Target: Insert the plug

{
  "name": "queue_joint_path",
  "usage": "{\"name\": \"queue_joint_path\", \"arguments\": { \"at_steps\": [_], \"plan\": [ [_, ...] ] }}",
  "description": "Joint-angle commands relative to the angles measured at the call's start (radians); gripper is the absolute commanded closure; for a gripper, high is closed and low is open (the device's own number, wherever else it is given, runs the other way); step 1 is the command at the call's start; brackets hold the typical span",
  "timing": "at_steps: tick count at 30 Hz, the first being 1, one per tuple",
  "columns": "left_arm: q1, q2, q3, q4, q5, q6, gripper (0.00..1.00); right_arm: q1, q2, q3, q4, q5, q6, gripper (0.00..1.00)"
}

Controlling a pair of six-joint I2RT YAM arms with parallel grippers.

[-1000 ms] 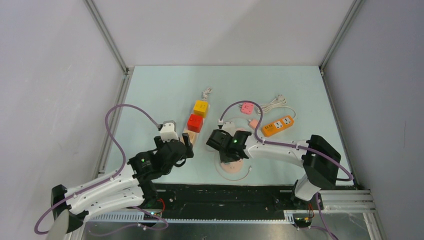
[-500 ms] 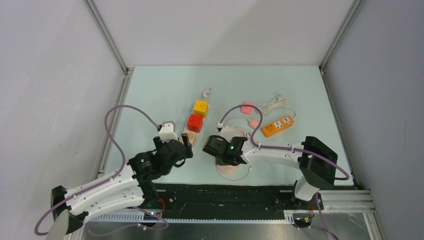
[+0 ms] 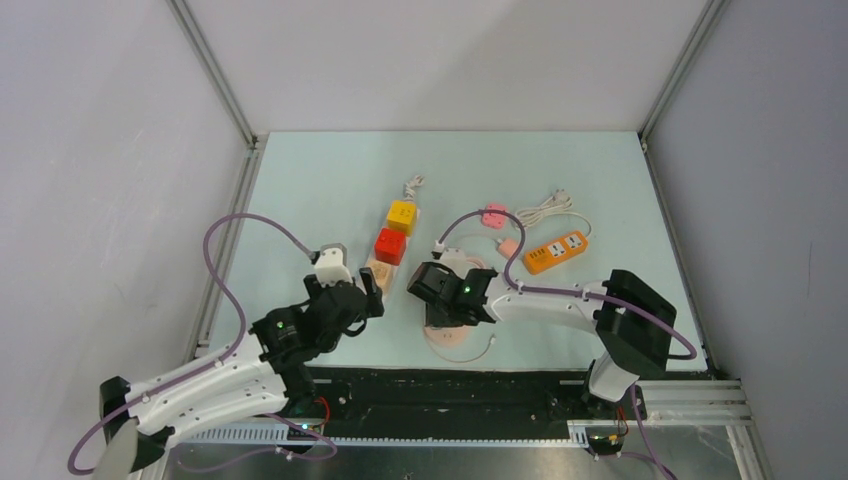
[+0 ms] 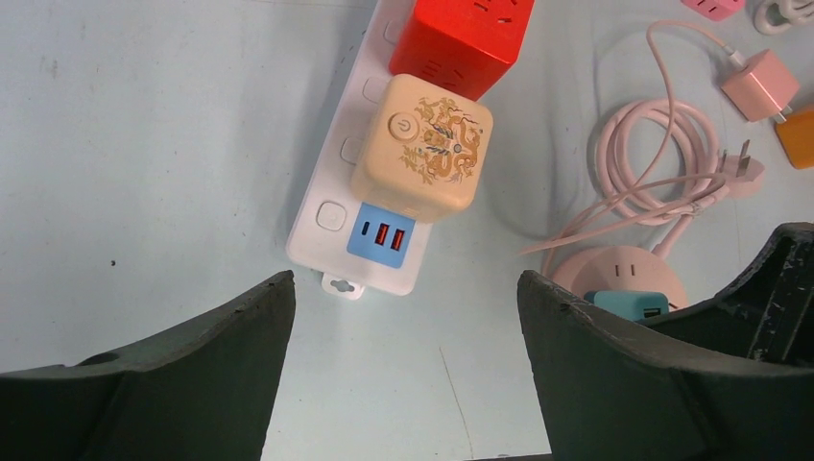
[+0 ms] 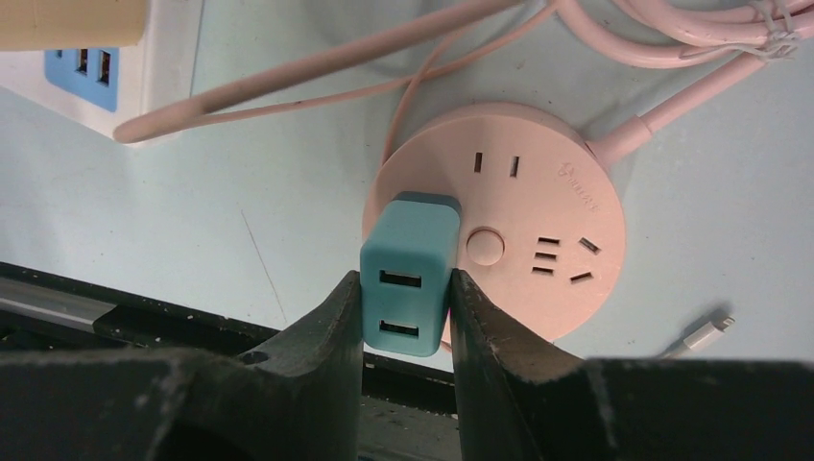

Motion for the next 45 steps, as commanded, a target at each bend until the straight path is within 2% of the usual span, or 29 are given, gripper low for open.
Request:
{"name": "queue_joint_path", "arguments": {
  "at_steps": [1,11,18,20,21,24,29,31,40,42,45],
  "plan": [
    [0.007,-0.017,-0.015,0.016,-0.038,-0.011,0.11,0.013,0.2,-0.117,-0.092,-0.148,-0.001,1.0],
    [0.008,-0.057,-0.01,0.019,-0.052,-0.011,0.1,-0.016,0.157,-0.077,-0.135,-0.127,-0.035,1.0],
    [0.009,-0.06,0.007,0.023,-0.063,0.005,0.1,-0.035,0.177,0.098,-0.253,-0.056,-0.103,0.87],
    [0.008,-0.057,0.011,0.023,-0.061,0.012,0.1,-0.039,0.172,0.13,-0.274,-0.028,-0.097,0.78],
    [0.008,-0.055,0.013,0.022,-0.062,0.016,0.1,-0.039,0.162,0.154,-0.294,-0.015,-0.092,0.67],
    [0.009,-0.044,0.029,0.023,-0.067,0.031,0.1,-0.029,0.127,0.197,-0.311,0.048,-0.078,0.51],
    [0.014,-0.039,0.065,0.022,-0.071,0.076,0.11,-0.026,0.053,0.253,-0.275,0.054,-0.091,0.09],
    [0.017,-0.046,0.072,0.023,-0.067,0.083,0.11,-0.023,0.004,0.253,-0.25,0.065,-0.095,0.02],
    [0.021,-0.057,0.067,0.022,-0.023,0.08,0.11,-0.069,-0.247,0.208,-0.245,0.109,-0.139,0.0],
    [0.021,-0.057,0.068,0.025,-0.014,0.084,0.11,-0.099,-0.295,0.179,-0.252,0.155,-0.19,0.01],
    [0.021,-0.056,0.075,0.029,0.004,0.102,0.11,-0.216,-0.345,0.14,-0.25,0.139,-0.252,0.01]
  ]
}}
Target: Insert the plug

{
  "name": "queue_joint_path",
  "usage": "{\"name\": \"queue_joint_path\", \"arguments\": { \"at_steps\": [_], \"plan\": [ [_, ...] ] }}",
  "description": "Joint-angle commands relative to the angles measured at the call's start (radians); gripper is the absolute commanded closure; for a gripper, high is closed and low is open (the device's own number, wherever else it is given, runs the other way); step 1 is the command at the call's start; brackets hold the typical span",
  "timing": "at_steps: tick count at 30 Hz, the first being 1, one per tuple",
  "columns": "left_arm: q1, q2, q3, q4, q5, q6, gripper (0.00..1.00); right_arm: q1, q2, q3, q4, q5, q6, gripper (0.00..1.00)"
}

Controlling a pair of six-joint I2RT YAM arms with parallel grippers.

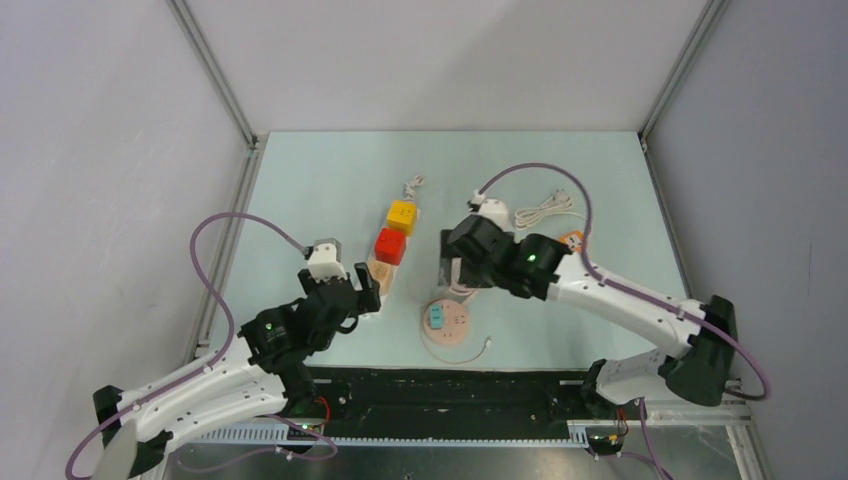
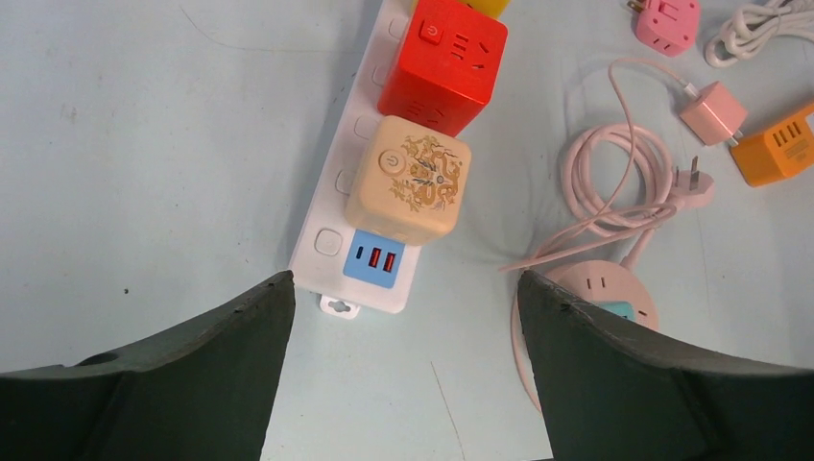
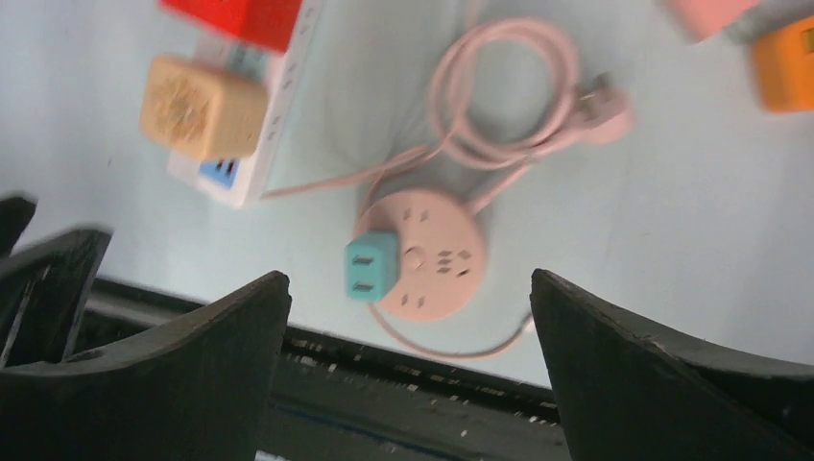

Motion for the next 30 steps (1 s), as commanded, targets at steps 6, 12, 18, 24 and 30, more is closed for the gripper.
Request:
{"name": "queue_joint_path", "arguments": {
  "at_steps": [6,12,18,24,30],
  "plan": [
    [0.008,0.002,0.056,0.045,0.079,0.105,0.1,-0.387,-0.066,-0.141,0.145,-0.212,-0.402,0.09],
    [0.009,-0.002,0.058,0.12,0.195,0.146,0.08,-0.515,0.096,-0.041,0.171,-0.411,-0.78,0.01],
    [0.015,0.014,0.067,0.171,0.303,0.147,0.08,-0.576,0.299,0.054,0.15,-0.348,-0.921,0.04],
    [0.041,0.008,0.08,0.172,0.364,0.15,0.07,-0.614,0.411,0.116,0.147,-0.337,-1.047,0.11],
    [0.091,-0.023,0.09,0.171,0.407,0.159,0.07,-0.7,0.507,0.179,0.105,-0.528,-1.081,0.18]
  ]
}}
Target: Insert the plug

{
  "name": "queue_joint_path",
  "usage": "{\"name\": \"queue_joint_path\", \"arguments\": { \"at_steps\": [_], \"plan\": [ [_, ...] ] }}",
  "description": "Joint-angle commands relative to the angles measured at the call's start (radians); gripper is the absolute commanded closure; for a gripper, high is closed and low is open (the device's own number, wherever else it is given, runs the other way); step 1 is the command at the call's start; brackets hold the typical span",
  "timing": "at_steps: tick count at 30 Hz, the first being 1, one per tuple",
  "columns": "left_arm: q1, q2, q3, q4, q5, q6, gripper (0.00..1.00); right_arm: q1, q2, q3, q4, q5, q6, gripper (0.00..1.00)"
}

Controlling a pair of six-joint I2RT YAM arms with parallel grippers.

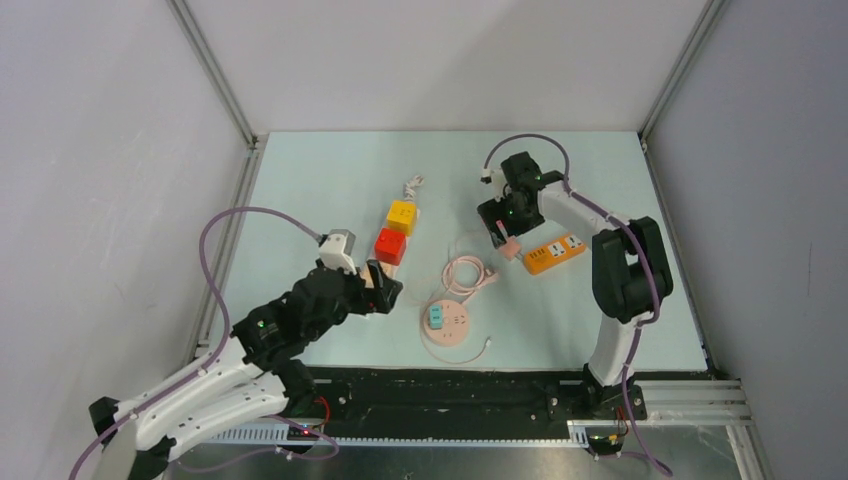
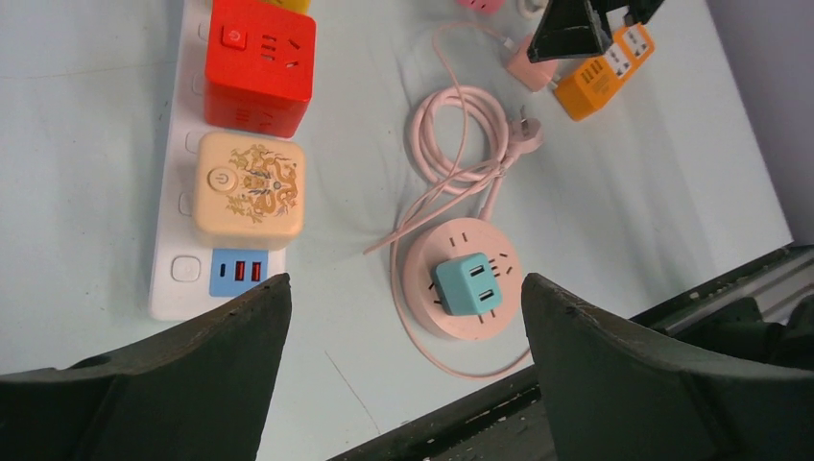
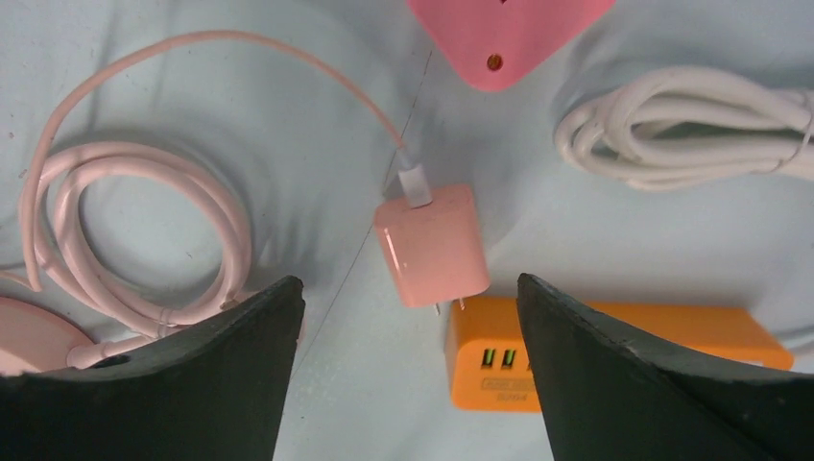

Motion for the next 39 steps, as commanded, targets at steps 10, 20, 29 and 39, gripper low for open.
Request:
{"name": "queue_joint_path", "arguments": {
  "at_steps": [10,20,29,39],
  "plan": [
    [0.127,-0.017,0.018,0.034,0.117,-0.003,0.07,-0.017,0.14,0.077,-0.051,-0.066,-0.104,0.3],
    [0.177,-0.027,0.016,0.032,0.179,0.0,0.07,-0.007,0.081,0.067,-0.011,-0.031,-0.092,0.73],
    [0.18,-0.011,0.04,0.028,0.204,-0.002,0.07,0.003,-0.189,0.158,0.105,-0.062,0.043,0.77],
    [0.179,-0.021,0.084,0.028,0.27,-0.016,0.07,0.184,-0.329,0.072,0.238,-0.102,0.115,0.74]
  ]
}}
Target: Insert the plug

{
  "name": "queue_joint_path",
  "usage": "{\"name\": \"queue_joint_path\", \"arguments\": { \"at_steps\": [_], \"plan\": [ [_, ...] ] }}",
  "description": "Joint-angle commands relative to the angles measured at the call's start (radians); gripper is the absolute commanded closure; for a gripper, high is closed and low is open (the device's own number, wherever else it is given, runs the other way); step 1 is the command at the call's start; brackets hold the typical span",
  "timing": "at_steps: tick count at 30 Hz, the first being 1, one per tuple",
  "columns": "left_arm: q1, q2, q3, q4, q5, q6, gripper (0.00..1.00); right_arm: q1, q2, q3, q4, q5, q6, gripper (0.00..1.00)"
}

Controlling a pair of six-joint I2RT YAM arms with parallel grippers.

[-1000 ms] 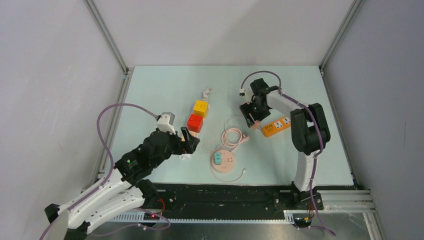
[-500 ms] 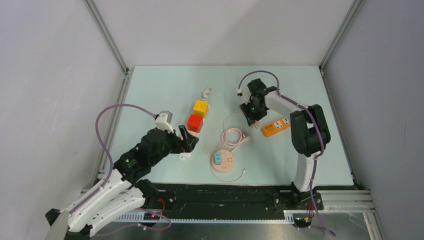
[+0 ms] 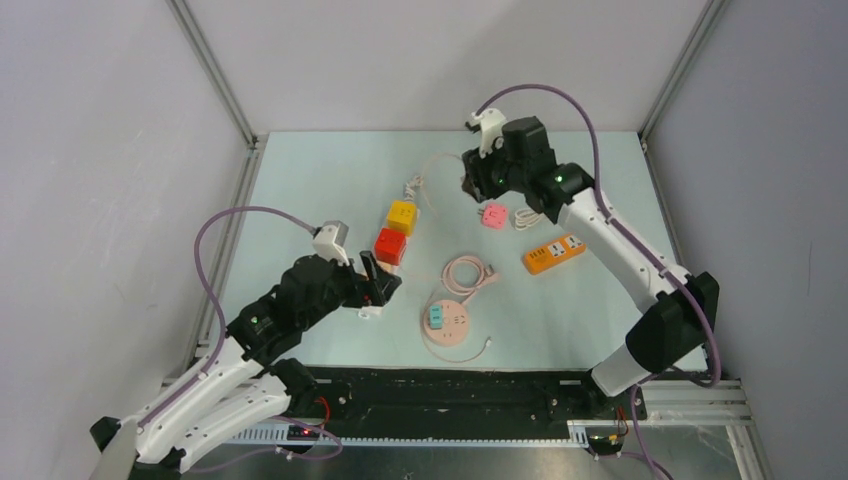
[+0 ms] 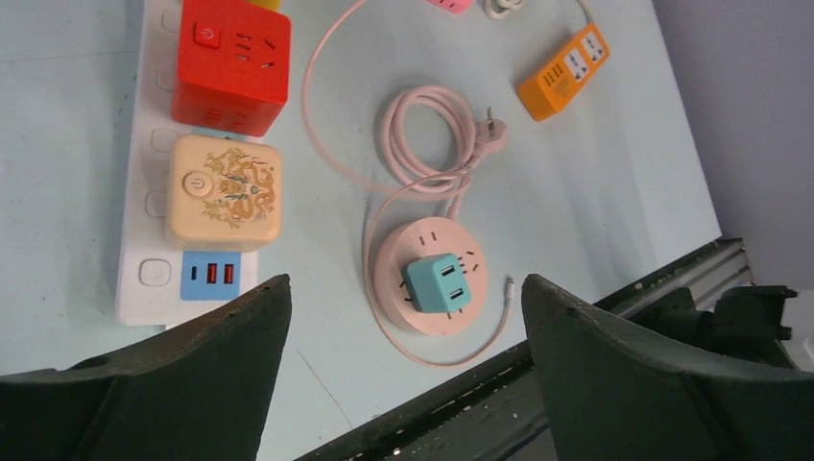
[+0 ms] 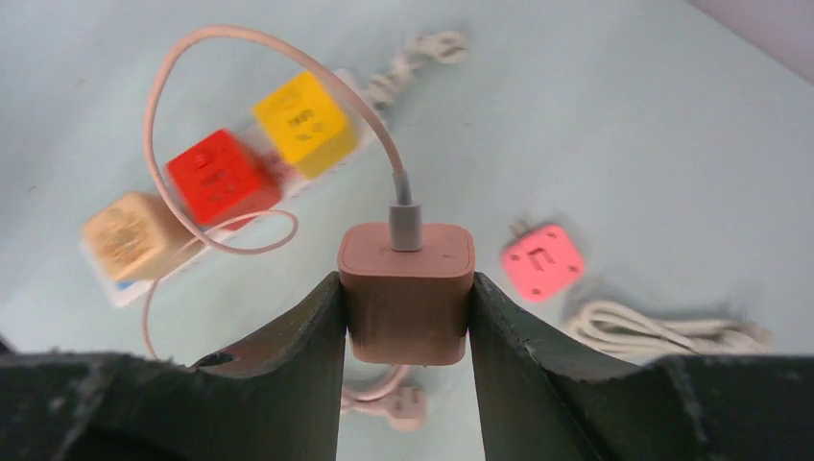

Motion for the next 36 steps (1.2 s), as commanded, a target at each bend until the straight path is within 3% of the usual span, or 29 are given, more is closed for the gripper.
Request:
{"name": "queue_joint_path", "arguments": {
  "at_steps": [1,9,12,14,18,24,28,36],
  "plan": [
    [0.009,-0.018,0.065,0.022,0.066,-0.015,0.07,0.096,-0.084,-0.135,0.125,-0.055,0.061,0.74],
    [0.01,-0.069,0.1,0.052,0.168,-0.038,0.1,0.248,-0.213,-0.508,0.568,-0.104,0.095,0.74],
    [0.005,-0.093,0.105,0.112,0.31,0.026,0.14,0.294,-0.2,-0.555,0.617,-0.115,0.107,0.74],
    [0.0,-0.13,0.102,0.132,0.331,0.063,0.14,0.332,-0.176,-0.562,0.638,-0.102,0.107,0.74],
    [-0.003,-0.134,0.094,0.134,0.296,0.055,0.14,0.41,-0.144,-0.584,0.705,-0.077,0.099,0.74],
    [-0.003,-0.062,0.064,0.133,0.235,-0.067,0.39,0.484,-0.14,-0.653,0.831,-0.073,0.076,0.74],
    [-0.002,-0.066,0.043,0.131,0.186,-0.095,0.48,0.509,-0.171,-0.696,0.881,-0.06,0.065,0.74],
    [-0.002,-0.059,0.002,0.091,0.145,-0.141,0.54,0.525,-0.197,-0.715,0.906,-0.025,0.055,0.74]
  ]
}}
